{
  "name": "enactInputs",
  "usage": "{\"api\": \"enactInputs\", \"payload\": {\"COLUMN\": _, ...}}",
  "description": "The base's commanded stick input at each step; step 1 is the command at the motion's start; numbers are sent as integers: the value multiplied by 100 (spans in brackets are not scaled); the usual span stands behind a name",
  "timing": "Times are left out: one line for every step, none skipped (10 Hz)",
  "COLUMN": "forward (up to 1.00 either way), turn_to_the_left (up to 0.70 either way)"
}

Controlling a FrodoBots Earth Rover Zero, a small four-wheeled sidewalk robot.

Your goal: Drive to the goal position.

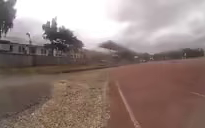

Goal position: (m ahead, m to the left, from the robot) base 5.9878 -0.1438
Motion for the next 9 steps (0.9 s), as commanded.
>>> {"api": "enactInputs", "payload": {"forward": 70, "turn_to_the_left": -27}}
{"api": "enactInputs", "payload": {"forward": 70, "turn_to_the_left": -27}}
{"api": "enactInputs", "payload": {"forward": 70, "turn_to_the_left": -27}}
{"api": "enactInputs", "payload": {"forward": 70, "turn_to_the_left": -27}}
{"api": "enactInputs", "payload": {"forward": 70, "turn_to_the_left": -27}}
{"api": "enactInputs", "payload": {"forward": 70, "turn_to_the_left": -27}}
{"api": "enactInputs", "payload": {"forward": 70, "turn_to_the_left": -27}}
{"api": "enactInputs", "payload": {"forward": 70, "turn_to_the_left": -27}}
{"api": "enactInputs", "payload": {"forward": 70, "turn_to_the_left": -27}}
